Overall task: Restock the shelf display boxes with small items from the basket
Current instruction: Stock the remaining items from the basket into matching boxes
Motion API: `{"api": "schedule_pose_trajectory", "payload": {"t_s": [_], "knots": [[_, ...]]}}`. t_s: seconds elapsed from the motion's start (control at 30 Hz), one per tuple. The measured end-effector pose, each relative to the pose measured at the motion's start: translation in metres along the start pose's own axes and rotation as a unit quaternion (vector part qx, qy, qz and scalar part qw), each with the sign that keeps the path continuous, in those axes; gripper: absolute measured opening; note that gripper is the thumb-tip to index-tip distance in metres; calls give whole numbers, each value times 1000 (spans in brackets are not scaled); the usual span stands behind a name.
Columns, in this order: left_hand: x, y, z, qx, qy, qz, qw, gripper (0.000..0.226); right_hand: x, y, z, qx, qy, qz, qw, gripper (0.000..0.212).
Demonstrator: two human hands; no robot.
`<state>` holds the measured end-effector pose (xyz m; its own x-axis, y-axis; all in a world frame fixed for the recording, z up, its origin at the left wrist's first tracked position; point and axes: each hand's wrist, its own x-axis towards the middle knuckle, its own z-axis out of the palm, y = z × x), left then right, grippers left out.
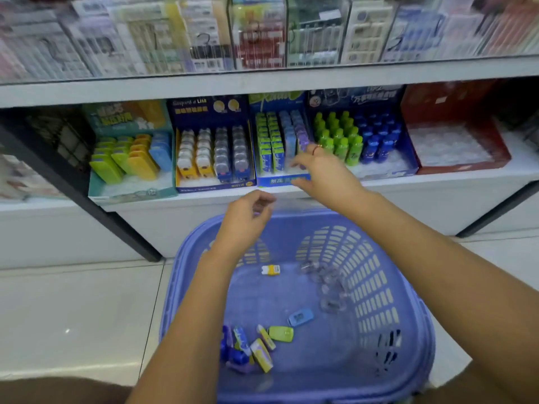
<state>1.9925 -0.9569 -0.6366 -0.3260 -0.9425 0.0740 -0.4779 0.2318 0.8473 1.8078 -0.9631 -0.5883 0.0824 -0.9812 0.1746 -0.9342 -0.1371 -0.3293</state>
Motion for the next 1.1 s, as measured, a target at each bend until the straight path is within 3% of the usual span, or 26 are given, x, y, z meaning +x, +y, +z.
{"api": "schedule_pose_trajectory", "payload": {"t_s": [0.07,0.1,0.2,0.27,0.37,0.43,0.53,0.7,0.83,1.1], "knots": [[-11,-25,1,92,-94,-82,988,20,-22,-13,26,9,-115,-25,993,29],[-17,-40,4,161,-165,-120,966,24,-35,-18,42,2,-192,-31,981,31],[-45,-80,20,293,-377,-201,855,43,-74,-28,96,-10,-378,-29,925,48],[-62,-102,33,302,-461,-230,802,53,-94,-31,133,-4,-446,-22,895,57],[-80,-124,50,324,-512,-229,762,48,-112,-33,176,8,-497,-15,868,64],[-86,-132,59,345,-533,-215,742,39,-118,-35,198,21,-498,-3,867,57],[-91,-142,68,369,-528,-205,737,35,-126,-35,224,17,-487,19,873,38],[-97,-155,77,372,-516,-199,745,38,-132,-30,244,36,-465,46,883,34],[-105,-162,88,365,-486,-209,766,40,-129,-32,250,84,-432,84,894,19],[-111,-166,92,324,-456,-253,789,40,-141,-29,251,52,-449,81,888,32]]}}
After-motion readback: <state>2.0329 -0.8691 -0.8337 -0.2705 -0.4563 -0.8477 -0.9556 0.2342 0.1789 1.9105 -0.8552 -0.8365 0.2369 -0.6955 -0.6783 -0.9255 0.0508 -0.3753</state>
